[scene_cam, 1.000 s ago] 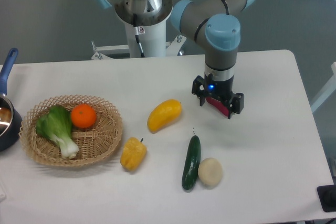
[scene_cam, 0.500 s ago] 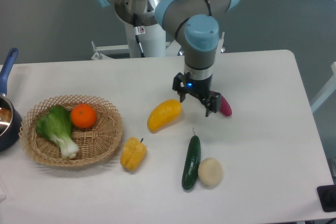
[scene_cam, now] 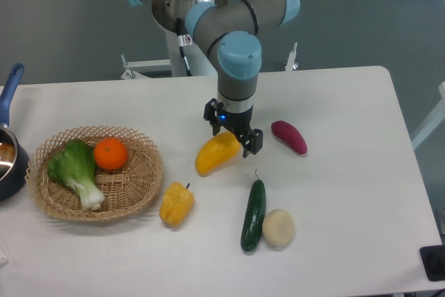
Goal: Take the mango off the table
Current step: 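Lower the open gripper over the yellow mango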
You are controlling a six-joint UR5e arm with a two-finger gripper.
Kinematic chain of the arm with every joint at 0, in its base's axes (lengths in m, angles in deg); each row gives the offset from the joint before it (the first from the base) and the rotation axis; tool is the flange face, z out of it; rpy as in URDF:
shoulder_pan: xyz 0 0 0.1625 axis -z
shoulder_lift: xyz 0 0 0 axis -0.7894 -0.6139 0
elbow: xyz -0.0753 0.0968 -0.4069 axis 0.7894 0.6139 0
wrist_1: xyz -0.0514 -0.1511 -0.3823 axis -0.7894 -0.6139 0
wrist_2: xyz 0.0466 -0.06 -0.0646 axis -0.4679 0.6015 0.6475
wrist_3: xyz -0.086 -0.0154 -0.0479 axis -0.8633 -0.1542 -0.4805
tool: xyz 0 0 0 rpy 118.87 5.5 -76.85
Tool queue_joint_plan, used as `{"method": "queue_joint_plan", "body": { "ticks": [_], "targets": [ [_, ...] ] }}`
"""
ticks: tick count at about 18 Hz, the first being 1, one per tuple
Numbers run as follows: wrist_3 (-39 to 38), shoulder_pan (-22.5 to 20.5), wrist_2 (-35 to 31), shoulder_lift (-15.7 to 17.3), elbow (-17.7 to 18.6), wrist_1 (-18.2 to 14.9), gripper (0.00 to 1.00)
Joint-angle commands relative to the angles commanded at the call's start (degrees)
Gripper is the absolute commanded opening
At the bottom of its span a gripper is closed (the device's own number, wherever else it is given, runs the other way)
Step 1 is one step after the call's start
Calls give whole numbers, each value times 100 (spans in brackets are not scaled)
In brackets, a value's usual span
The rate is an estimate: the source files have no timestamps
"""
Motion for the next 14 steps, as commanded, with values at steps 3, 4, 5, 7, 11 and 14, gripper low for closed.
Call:
{"method": "queue_joint_plan", "body": {
  "ticks": [3, 4, 5, 7, 11, 14],
  "targets": [
    [-168, 105, -105, -97, -9, 18, 100],
    [-177, 114, -158, -114, 0, 18, 100],
    [-186, 140, -202, -149, 0, 26, 100],
    [-299, 167, -255, -211, -9, 35, 100],
    [-370, 264, -317, -483, -114, 53, 100],
    [-317, 316, -308, -668, -237, 53, 99]
  ]
}}
